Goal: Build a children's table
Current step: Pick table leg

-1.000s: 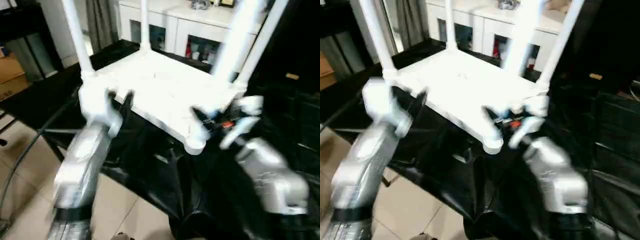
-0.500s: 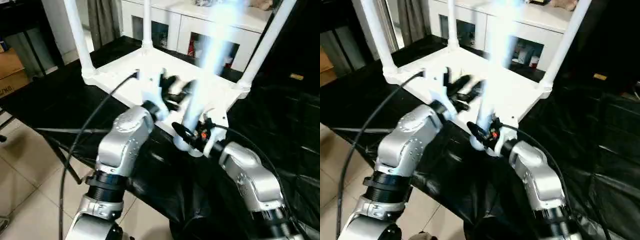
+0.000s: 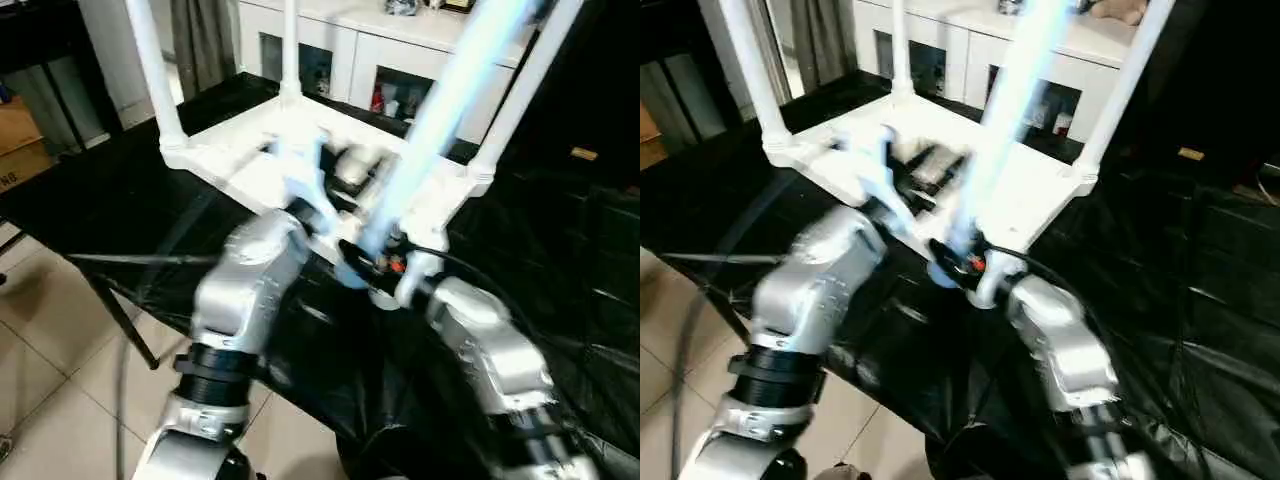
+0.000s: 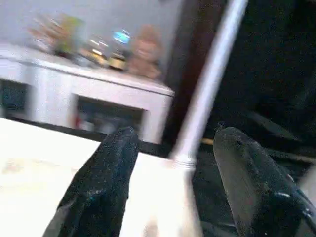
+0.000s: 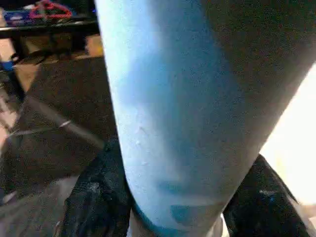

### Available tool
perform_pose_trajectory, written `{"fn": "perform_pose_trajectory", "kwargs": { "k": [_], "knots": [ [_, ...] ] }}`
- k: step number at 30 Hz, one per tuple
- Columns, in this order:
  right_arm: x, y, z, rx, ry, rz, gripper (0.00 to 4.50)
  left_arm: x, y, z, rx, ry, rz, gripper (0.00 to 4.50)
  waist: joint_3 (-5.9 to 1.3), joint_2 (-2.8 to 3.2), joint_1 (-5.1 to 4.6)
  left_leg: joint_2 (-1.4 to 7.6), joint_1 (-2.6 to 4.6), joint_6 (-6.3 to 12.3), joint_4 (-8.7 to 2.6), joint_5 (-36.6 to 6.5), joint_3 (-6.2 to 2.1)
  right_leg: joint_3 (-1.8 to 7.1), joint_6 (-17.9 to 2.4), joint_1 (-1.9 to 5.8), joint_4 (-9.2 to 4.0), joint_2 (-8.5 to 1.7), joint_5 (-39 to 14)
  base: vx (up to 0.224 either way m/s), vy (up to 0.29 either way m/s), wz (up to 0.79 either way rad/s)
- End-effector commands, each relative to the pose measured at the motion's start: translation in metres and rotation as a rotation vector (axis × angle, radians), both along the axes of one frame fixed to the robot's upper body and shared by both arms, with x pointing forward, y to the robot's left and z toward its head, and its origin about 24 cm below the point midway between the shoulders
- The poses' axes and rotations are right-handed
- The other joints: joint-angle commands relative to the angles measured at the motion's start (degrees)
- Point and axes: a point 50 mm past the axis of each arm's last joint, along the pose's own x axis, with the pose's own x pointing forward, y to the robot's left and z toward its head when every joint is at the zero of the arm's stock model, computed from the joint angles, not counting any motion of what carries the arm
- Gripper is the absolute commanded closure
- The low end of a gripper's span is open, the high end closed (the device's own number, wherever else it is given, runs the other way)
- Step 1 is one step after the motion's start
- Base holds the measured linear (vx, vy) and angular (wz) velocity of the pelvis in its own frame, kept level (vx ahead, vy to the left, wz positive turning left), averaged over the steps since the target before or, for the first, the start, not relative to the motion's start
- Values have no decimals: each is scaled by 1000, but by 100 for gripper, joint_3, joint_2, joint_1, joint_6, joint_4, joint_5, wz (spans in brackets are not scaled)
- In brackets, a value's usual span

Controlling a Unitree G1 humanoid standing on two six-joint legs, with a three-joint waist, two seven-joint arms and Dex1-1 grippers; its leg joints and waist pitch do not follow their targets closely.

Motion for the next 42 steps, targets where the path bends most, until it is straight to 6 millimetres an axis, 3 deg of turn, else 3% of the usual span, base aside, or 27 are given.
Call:
{"fn": "perform_pose_trajectory", "kwargs": {
  "k": [1, 7, 14, 17, 19, 20, 21, 22, 23, 25, 26, 27, 28, 29, 30, 31, 32, 33, 34, 35, 36, 37, 38, 39, 40, 41, 42],
  "knots": [
    [7, -9, 8, 10, -34, -78, 260, -3, 12, 3, 22, -25, 59, 164, -425, 23, -3, 215, 111, -39, -407, -996, -90, 219, -803, 265, -388, -410, -919, 0, 0, 0],
    [10, -26, 30, 99, -112, -223, 260, -15, 58, -5, 110, 3, 266, 164, -426, 82, -43, 213, 125, -134, -416, -1079, -88, 215, -871, 261, -346, -367, -588, 0, 0, 0],
    [-2, -53, 24, 63, -66, -409, 260, -40, 93, -35, 157, 15, 484, 164, -398, 136, -62, 189, 146, -258, -453, -1553, -99, 220, -559, 231, -435, -331, -1107, 0, 0, 0],
    [-8, -59, 16, -54, -58, -493, 260, -49, 94, -49, 234, 55, 496, 164, -402, 110, -12, 99, 48, 145, -375, -1461, -17, 366, -604, 304, -537, -577, -1575, 0, 0, 0],
    [-12, -61, 12, -8, -33, -533, 260, -51, 94, -53, 251, 66, 492, 164, -403, 88, 99, 92, -37, 603, -135, -1078, -105, 614, -628, 389, -718, -996, -2152, 0, 0, 0],
    [-15, -62, 10, 9, -16, -549, 260, -52, 95, -55, 253, 67, 496, 164, -322, 36, 191, 38, 161, 226, 236, -1557, -33, 1360, -506, 241, -894, -866, -3413, 0, 0, 0],
    [-17, -63, 8, 16, -3, -558, 260, -52, 96, -56, 252, 69, 498, 164, -298, 4, 251, -12, 60, 232, 305, -1533, -126, 1503, -465, 363, -926, -923, -3733, -22, 93, -43],
    [-17, -63, 8, 16, -3, -558, 260, -52, 96, -56, 252, 69, 498, 164, -304, 12, 355, -54, 87, 210, 345, -1403, -253, 1684, -411, 338, -944, -802, -4029, -10, 156, -62],
    [-21, -63, 7, 34, 6, -564, 260, -50, 97, -57, 269, 64, 503, 164, -293, 15, 329, -119, 100, 230, 301, -1394, -269, 1723, -375, 314, -919, -621, -3951, -10, 156, -62],
    [-24, -63, 7, 49, 19, -568, 260, -48, 99, -57, 276, 60, 512, 164, -330, 128, 195, -153, 494, 452, -14, -1551, -98, 1483, -163, -119, -779, 56, -3231, -57, 203, -41],
    [-26, -62, 7, 54, 23, -570, 260, -48, 99, -57, 275, 61, 515, 164, -350, 270, -157, 6, 813, 885, -377, -2336, 113, 583, -163, -533, -195, 377, -2313, -85, 203, -38],
    [-28, -62, 6, 55, 34, -566, 260, -47, 101, -57, 275, 63, 519, 164, -349, 325, -224, 117, 673, 978, -527, -2553, 235, 272, -246, -508, 108, 311, -2011, -100, 246, -50],
    [-29, -61, 5, 52, 39, -562, 260, -46, 102, -58, 280, 62, 522, 164, -345, 350, -295, 365, 517, 959, -734, -2718, 360, -153, -386, -356, 570, 53, -1323, -63, 254, -59],
    [-30, -62, 4, 50, 44, -563, 260, -46, 103, -58, 287, 66, 521, 164, -323, 312, -305, 488, 531, 896, -770, -2761, 424, -297, -442, -298, 664, -94, -1040, -63, 254, -59],
    [-31, -63, 3, 50, 49, -570, 260, -45, 103, -58, 290, 65, 521, 164, -258, 245, -313, 571, 562, 417, -837, -3102, 618, -400, -553, -224, 615, -294, -1011, -54, 194, -63],
    [-31, -63, 3, 51, 53, -576, 260, -45, 104, -58, 292, 64, 521, 164, -236, 155, -346, 544, 539, 114, -828, -3382, 667, -338, -577, -129, 507, -357, -1307, -39, 160, -56],
    [-30, -65, 3, 54, 58, -581, 260, -44, 106, -59, 294, 84, 531, 164, -349, -50, -3, 23, 572, -214, 769, -2879, 204, 1168, -700, -63, -932, -1598, -3729, -39, 160, -56],
    [-30, -66, 3, 51, 62, -586, 260, -43, 107, -58, 318, 67, 551, 164, -336, -35, -46, -34, 209, -67, 863, -2406, -143, 1361, -809, 293, -883, -1680, -4094, -16, 178, -75],
    [-29, -67, 2, 48, 65, -588, 260, -43, 108, -58, 326, 63, 561, 164, -324, 45, -76, -202, -49, -70, 689, -1378, -546, 1113, -887, 496, -750, -1231, -4372, -11, 188, -99],
    [-29, -67, 3, 53, 68, -580, 260, -42, 107, -59, 326, 69, 558, 164, -366, 20, -135, -293, -42, -141, 396, -1064, -533, 926, -840, 426, -623, -754, -3874, -11, 188, -99],
    [-29, -67, 3, 53, 71, -574, 260, -42, 106, -60, 327, 78, 554, 164, -410, 321, -255, -86, 244, -543, -206, -464, -514, 408, -404, -99, -250, 125, -2026, -32, 132, -63],
    [-29, -67, 3, 53, 71, -574, 260, -42, 106, -60, 327, 78, 554, 164, -397, 320, -425, 325, 454, -625, -379, -521, -607, 338, -252, -263, -91, 214, -1534, -31, 115, -19],
    [-29, -65, 3, 36, 72, -541, 260, -44, 104, -63, 311, 93, 551, 164, -464, 383, -480, 758, 400, -706, -552, -7, -956, 170, -354, -182, 376, 30, -695, -31, 115, -19],
    [-29, -64, 3, 22, 80, -517, 260, -45, 103, -66, 293, 102, 557, 164, -517, 472, -641, 880, 492, -199, -509, 919, -1103, 88, -459, -189, 394, -50, -374, -14, 104, -3],
    [-29, -64, 3, 15, 82, -504, 260, -47, 103, -67, 276, 110, 561, 164, -585, 411, -697, 940, 612, 565, -352, 1480, -1064, 42, -574, -254, 373, -134, -302, 0, 0, 0],
    [-28, -63, 4, 4, 80, -483, 260, -49, 103, -70, 264, 134, 570, 164, -588, 421, -693, 915, 625, 1076, -298, 1897, -1085, 48, -709, -260, 367, -186, -292, 0, 0, 0],
    [-28, -63, 5, 0, 76, -472, 260, -50, 102, -70, 271, 133, 576, 164, -666, 294, -737, 683, 544, 2079, -97, 2664, -1047, 89, -1130, -100, 286, -314, 83, -16, -66, -12]
  ]
}}
